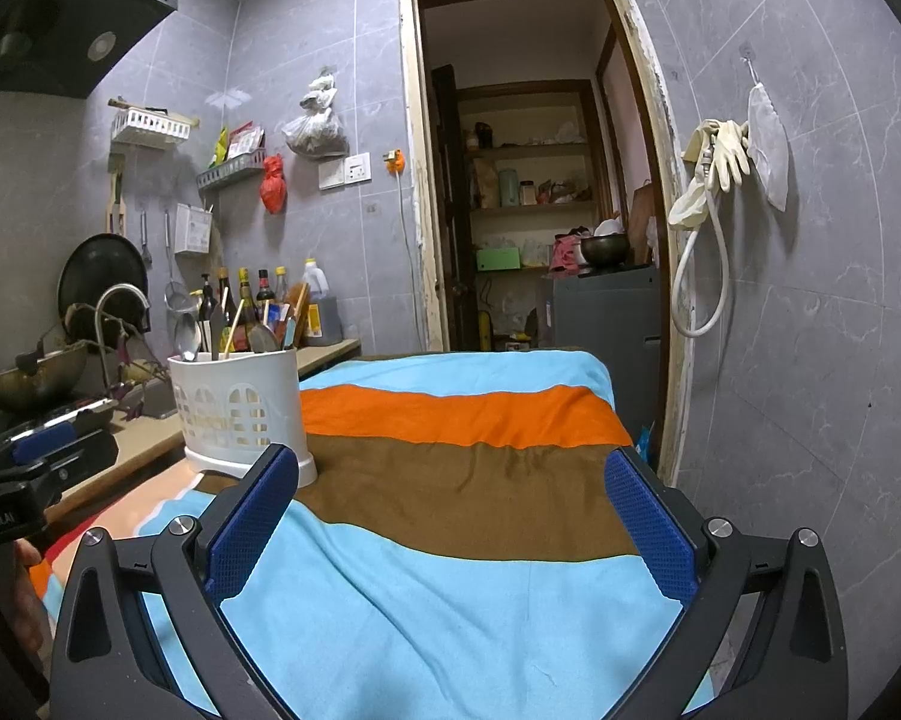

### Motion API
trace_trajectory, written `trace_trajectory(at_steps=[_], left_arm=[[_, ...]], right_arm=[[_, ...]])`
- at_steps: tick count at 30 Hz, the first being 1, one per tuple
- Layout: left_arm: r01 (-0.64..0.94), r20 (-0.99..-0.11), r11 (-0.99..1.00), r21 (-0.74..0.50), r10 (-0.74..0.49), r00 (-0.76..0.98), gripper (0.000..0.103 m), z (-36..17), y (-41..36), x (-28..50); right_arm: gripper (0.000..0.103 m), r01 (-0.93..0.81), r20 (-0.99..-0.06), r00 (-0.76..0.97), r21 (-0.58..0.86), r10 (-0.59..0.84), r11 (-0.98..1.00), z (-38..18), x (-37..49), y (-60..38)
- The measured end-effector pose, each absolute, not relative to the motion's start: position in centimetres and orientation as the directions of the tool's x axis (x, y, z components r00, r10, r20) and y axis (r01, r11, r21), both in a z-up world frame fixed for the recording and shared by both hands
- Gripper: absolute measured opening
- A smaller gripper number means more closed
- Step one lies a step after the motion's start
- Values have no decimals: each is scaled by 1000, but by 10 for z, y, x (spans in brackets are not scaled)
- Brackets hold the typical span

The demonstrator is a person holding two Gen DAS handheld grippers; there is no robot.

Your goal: Organize utensils

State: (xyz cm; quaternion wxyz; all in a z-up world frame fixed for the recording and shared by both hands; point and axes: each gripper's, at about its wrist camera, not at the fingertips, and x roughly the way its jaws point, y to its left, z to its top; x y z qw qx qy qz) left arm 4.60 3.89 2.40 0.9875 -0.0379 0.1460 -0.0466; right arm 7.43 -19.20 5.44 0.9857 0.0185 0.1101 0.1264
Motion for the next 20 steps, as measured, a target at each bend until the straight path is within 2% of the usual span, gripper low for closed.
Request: trace_trajectory(at_steps=[4,10,20], left_arm=[[7,-280,998,-61,-24,960,95,24,39,44],[41,-315,989,-139,-83,945,95,21,47,48],[22,-317,990,-138,-65,946,95,25,47,49]], right_arm=[[103,-244,-212,944,64,252,968,55,75,-192],[103,-247,-213,943,63,255,967,54,74,-190],[103,-248,-214,943,61,256,967,51,68,-188]])
